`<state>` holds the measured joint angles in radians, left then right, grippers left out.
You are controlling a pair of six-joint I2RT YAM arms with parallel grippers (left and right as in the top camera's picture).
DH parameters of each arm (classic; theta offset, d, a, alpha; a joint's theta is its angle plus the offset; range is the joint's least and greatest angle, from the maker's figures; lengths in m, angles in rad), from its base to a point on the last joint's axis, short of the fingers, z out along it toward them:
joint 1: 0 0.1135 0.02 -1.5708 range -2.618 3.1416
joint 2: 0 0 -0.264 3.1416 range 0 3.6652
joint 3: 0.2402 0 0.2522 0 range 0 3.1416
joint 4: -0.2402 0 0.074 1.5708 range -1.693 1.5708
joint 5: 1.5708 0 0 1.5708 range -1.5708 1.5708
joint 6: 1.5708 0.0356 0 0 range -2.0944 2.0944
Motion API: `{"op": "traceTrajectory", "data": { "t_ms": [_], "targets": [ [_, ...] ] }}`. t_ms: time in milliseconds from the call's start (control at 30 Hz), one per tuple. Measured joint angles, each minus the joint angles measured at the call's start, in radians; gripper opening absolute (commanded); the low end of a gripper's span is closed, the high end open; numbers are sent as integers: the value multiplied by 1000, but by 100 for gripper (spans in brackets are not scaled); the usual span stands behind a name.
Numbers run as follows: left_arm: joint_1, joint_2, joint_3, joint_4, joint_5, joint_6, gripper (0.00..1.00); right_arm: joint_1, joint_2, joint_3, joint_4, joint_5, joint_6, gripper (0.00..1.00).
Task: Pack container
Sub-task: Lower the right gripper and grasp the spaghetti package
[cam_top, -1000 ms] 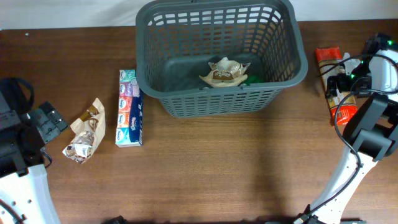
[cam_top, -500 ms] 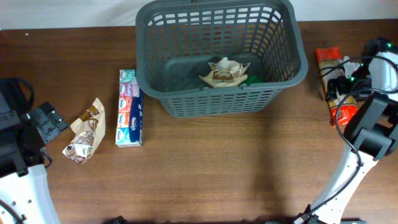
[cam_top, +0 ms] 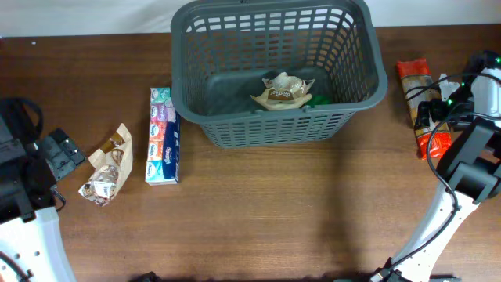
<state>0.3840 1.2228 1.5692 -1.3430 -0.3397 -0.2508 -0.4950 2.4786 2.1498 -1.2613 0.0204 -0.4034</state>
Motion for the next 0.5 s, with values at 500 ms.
{"op": "traceTrajectory", "data": {
  "t_ms": [500],
  "targets": [
    [0,0,0,0,0,0,99,0,13,0,2,-21,0,99]
  ]
}}
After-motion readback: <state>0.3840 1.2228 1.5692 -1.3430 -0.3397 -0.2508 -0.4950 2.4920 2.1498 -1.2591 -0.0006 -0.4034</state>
